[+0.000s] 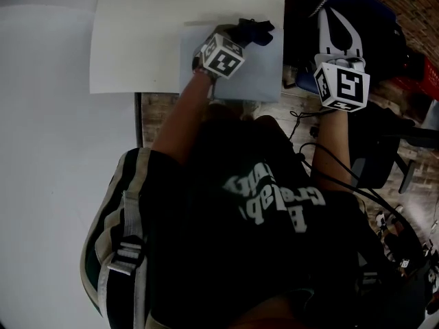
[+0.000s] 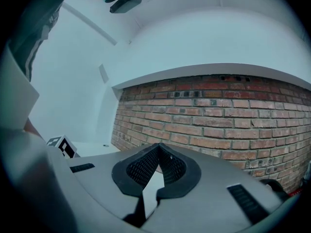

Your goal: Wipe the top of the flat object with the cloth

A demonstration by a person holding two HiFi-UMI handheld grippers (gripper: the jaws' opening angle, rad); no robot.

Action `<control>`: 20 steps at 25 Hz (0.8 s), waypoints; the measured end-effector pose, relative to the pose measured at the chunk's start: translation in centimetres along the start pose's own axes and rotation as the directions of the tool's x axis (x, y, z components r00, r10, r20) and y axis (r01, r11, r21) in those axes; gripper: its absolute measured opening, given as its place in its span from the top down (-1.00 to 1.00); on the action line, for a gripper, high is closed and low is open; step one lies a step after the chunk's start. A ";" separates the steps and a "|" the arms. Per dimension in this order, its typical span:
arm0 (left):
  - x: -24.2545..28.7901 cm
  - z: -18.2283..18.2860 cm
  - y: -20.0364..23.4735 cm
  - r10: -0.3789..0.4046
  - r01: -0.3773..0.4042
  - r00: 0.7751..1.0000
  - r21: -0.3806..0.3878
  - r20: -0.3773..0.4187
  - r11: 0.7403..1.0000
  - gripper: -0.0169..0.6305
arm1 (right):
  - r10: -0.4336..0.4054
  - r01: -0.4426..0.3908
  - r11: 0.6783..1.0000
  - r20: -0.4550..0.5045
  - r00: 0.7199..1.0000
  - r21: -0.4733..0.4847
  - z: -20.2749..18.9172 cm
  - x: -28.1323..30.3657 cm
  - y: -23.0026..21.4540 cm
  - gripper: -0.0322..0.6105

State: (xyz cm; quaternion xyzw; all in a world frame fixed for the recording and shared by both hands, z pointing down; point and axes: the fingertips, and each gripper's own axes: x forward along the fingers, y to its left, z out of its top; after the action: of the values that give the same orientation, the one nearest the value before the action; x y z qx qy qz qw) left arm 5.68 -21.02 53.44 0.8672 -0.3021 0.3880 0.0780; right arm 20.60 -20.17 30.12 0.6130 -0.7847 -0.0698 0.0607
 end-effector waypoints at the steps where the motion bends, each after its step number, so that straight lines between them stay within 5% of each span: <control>1: -0.3 -0.4 0.5 0.010 -0.010 1.000 -0.004 -0.004 1.000 0.73 | 0.007 -0.007 1.000 0.001 1.000 0.001 0.1 0.2 0.3 0.92; 20: -8.4 -11.3 11.2 0.225 -0.242 0.966 -0.142 -0.124 0.960 0.73 | 0.147 -0.147 0.989 0.027 0.989 -0.006 1.9 3.8 8.3 0.92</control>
State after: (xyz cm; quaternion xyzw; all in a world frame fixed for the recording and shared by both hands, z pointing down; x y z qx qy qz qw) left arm -12.22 -21.97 54.07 0.7948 -0.4270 0.4156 0.1152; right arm 11.38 -21.82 29.83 0.5525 -0.8283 -0.0751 0.0562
